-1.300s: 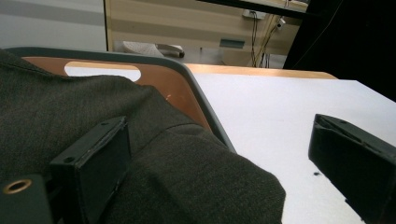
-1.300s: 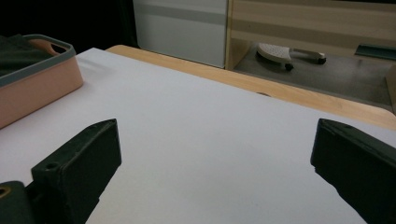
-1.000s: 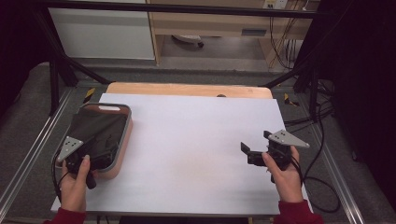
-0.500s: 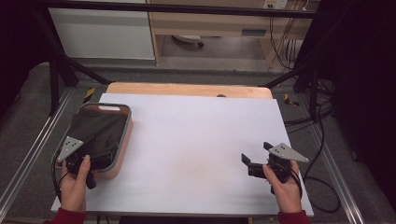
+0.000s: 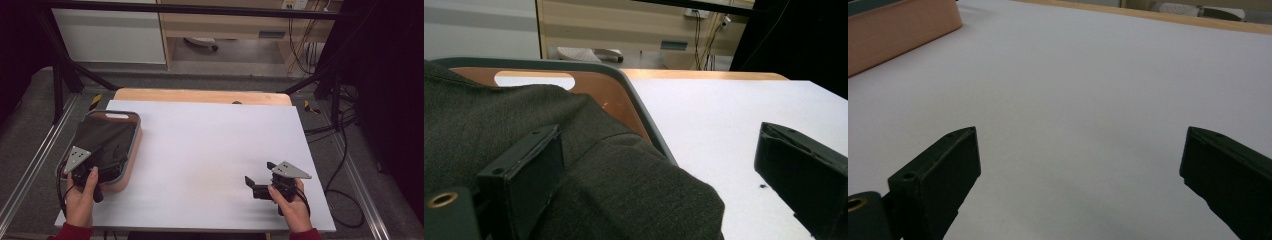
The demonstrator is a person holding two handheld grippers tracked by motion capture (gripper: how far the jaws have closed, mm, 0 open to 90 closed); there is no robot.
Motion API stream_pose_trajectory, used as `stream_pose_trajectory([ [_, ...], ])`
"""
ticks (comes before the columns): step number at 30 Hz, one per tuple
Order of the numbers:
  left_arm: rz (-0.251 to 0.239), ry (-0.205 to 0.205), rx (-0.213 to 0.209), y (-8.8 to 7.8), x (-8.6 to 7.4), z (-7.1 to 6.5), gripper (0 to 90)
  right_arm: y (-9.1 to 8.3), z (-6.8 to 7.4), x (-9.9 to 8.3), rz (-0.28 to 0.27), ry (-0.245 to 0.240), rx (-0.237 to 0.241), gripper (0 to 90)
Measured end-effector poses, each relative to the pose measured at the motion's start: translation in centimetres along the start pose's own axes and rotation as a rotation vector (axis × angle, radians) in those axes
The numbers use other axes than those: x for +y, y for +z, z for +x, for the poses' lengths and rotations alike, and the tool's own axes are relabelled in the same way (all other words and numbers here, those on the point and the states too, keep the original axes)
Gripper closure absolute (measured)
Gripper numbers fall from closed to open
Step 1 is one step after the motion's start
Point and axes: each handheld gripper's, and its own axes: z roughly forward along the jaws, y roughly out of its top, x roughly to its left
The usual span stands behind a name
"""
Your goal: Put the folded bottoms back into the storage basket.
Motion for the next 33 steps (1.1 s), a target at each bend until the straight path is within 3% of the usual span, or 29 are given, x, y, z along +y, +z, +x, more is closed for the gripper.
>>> stream_pose_trajectory([
  [12, 0.003, -0.005, -0.025, -0.2, 0.2, -0.6, 6.1, 1.8, 1.5, 0.0, 0.002, -0.030, 0.045, 3.6],
  [22, 0.008, 0.014, -0.050, -0.2, 0.5, -1.6, 6.2, 3.3, 2.0, 0.6, -0.030, -0.052, 0.026, 4.1],
  [28, 0.009, 0.037, -0.074, -0.2, 0.8, -2.4, 6.2, 4.4, 2.2, 0.7, -0.018, -0.046, 0.049, 4.4],
  [33, 0.012, 0.054, -0.095, -0.3, 1.2, -3.6, 6.3, 5.2, 2.0, 0.6, 0.013, -0.035, 0.037, 4.3],
])
